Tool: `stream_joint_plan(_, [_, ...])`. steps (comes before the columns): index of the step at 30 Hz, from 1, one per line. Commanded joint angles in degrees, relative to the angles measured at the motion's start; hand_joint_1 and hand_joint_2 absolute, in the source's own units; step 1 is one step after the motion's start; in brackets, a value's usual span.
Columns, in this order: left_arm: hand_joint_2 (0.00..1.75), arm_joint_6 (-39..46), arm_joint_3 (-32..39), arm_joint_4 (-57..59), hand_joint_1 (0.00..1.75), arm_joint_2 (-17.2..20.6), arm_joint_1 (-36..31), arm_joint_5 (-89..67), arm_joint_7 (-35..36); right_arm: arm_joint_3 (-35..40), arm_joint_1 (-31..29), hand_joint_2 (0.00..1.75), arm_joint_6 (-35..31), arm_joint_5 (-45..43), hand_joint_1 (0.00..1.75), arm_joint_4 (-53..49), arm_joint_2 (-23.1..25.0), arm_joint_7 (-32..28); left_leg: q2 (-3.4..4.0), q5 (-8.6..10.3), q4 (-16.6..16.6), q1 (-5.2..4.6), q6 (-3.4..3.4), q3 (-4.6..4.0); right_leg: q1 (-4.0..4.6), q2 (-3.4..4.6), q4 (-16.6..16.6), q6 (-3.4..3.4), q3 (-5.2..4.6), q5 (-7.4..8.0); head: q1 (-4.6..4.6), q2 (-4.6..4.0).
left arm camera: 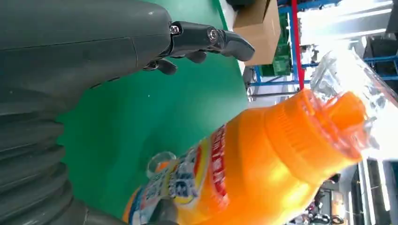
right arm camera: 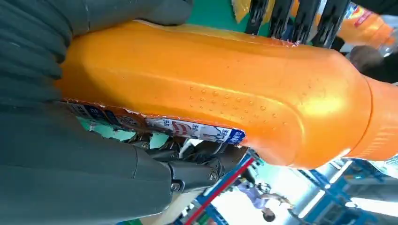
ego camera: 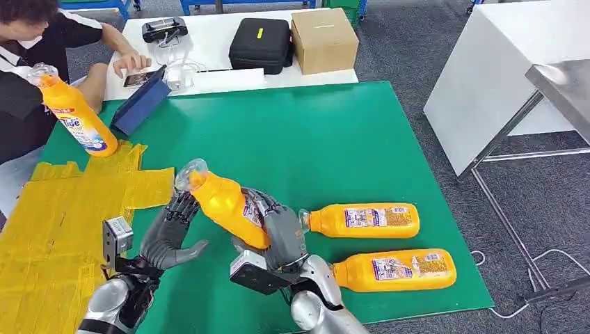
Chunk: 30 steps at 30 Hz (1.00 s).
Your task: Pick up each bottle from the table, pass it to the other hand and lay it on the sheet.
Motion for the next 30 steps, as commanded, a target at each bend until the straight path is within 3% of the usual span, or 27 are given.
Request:
stream_joint_plan(1, [1.75,0.7,-1.1,4.7,0.00,0.9,-3.4,2.2,0.8,8.6,-4.1,1.75,-0.8,2.1,1.75,6.1,-1.4,-0.9,-0.09,-0.09,0.0,0.10,-0.06,0.27,0.10,-0.01,-0.1,-0.11,0.29,-0.05,0.00,0.00])
stream_joint_plan(18, [1.75,-2.3,0.8,6.8,0.00,-0.5,-4.7,15.7,6.4,15.1,-5.9,1.75,-4.4,6.4,1.75,12.2,-1.5,-0.6,-0.19,-0.02,0.0,0.06,-0.03,0.16,0.05,-0.15,-0.1,-0.06,0.20,-0.05,0.00,0.00])
stream_joint_plan(30, [1.75,-1.6,-3.7,1.0,0.00,0.4,-3.5,17.6,6.8,14.8,-6.2,1.75,-6.7,7.6,1.75,14.6,-1.2,1.0,-0.42,-0.16,0.1,0.18,-0.05,0.36,0.17,-0.31,-0.1,-0.13,0.46,-0.19,-0.02,0.00])
